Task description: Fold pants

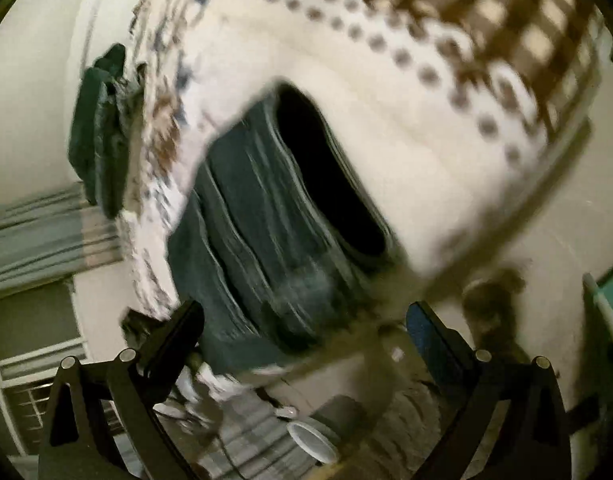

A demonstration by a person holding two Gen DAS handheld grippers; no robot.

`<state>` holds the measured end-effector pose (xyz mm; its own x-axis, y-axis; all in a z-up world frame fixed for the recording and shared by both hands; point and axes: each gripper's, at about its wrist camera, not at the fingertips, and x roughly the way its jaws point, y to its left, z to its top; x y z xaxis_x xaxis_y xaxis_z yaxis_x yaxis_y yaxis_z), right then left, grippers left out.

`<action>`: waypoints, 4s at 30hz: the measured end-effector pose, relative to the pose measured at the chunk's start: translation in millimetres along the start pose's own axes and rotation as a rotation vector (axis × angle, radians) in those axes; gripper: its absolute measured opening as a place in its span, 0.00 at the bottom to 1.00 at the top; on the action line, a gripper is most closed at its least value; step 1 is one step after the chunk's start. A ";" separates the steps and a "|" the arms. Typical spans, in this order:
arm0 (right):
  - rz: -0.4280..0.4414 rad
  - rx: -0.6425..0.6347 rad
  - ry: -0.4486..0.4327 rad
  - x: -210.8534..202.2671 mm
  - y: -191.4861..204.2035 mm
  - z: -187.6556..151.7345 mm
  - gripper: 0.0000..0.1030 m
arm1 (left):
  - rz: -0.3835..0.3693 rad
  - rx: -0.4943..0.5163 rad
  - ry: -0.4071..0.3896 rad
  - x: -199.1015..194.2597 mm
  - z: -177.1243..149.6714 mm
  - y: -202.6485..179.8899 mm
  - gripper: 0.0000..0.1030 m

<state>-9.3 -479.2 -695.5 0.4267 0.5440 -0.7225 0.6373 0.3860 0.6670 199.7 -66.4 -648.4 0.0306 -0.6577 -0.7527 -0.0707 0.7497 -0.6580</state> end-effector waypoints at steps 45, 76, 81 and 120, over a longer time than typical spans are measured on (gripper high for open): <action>0.050 -0.176 -0.094 -16.3 179.9 11.1 0.37 | -0.044 -0.071 -0.195 -147.3 -15.5 -87.2 0.23; 0.236 -0.250 -0.136 290.6 508.1 309.8 0.40 | -0.083 -0.010 -0.299 -147.4 466.0 -14.0 0.24; 0.194 -0.307 -0.092 287.1 508.2 314.3 0.47 | -0.086 0.001 -0.299 -148.6 458.3 -7.9 0.28; -0.611 -0.830 -0.550 36.8 654.5 61.3 1.00 | 0.581 0.321 -0.510 -272.5 295.0 -215.4 0.85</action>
<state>462.8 -252.2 -296.7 0.5441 -0.2185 -0.8101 0.3042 0.9512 -0.0522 500.8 -27.0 -308.5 0.5298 -0.1041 -0.8417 0.0705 0.9944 -0.0786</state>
